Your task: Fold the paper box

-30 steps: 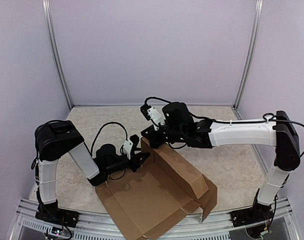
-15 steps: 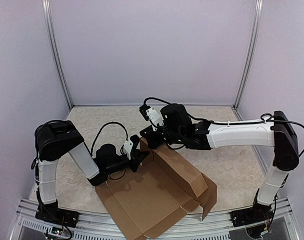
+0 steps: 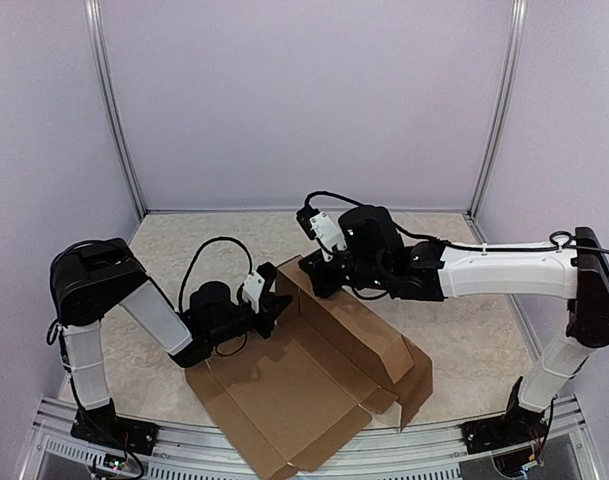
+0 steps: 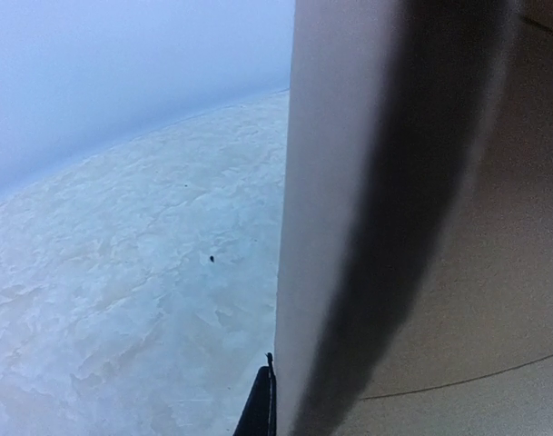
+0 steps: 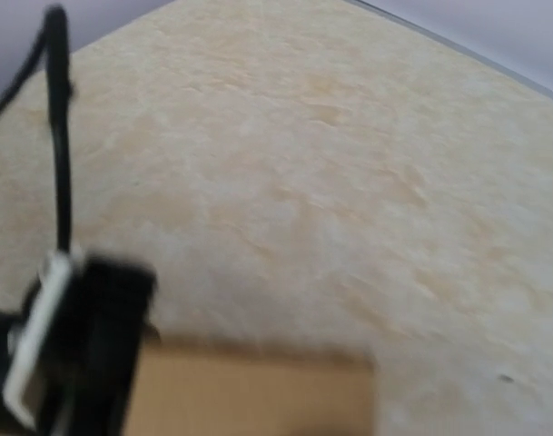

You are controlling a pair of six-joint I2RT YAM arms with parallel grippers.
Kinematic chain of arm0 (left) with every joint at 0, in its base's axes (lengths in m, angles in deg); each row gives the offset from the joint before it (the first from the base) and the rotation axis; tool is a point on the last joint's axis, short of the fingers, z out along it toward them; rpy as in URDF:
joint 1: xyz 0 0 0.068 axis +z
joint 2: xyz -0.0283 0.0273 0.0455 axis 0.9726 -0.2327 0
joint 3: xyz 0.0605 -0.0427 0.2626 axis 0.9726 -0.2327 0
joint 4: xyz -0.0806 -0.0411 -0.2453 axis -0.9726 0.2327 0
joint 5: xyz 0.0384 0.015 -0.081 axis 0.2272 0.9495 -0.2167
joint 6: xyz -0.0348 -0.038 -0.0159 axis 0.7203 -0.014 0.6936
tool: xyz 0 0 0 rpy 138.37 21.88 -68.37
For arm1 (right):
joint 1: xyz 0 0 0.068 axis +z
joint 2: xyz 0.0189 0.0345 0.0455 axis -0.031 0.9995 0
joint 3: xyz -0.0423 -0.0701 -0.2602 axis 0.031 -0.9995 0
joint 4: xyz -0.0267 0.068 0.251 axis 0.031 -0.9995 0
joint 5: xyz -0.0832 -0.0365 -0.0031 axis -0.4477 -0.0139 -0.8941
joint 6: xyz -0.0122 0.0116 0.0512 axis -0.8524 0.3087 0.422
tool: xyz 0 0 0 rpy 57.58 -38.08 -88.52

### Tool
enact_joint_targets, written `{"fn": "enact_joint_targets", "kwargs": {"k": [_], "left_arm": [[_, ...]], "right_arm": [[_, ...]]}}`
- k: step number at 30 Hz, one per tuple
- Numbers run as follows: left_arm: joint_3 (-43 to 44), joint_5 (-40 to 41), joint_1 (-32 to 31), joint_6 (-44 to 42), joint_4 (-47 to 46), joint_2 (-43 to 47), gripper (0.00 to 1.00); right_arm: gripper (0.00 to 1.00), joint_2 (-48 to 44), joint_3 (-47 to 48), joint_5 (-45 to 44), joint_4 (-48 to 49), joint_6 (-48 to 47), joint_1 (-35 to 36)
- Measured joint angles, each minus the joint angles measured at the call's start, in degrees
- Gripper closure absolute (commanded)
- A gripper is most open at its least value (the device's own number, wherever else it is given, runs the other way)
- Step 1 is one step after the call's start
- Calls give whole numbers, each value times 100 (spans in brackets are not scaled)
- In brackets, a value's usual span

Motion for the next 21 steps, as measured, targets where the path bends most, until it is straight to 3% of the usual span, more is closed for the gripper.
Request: {"fn": "enact_joint_targets", "kwargs": {"k": [9, 21], "left_arm": [[411, 839, 177, 868, 1261, 684, 100], [267, 2111, -94, 1209, 1725, 1003, 100]], "right_arm": [[97, -1469, -551, -667, -837, -131, 0], [100, -2903, -1099, -1272, -1692, 79, -37]]}}
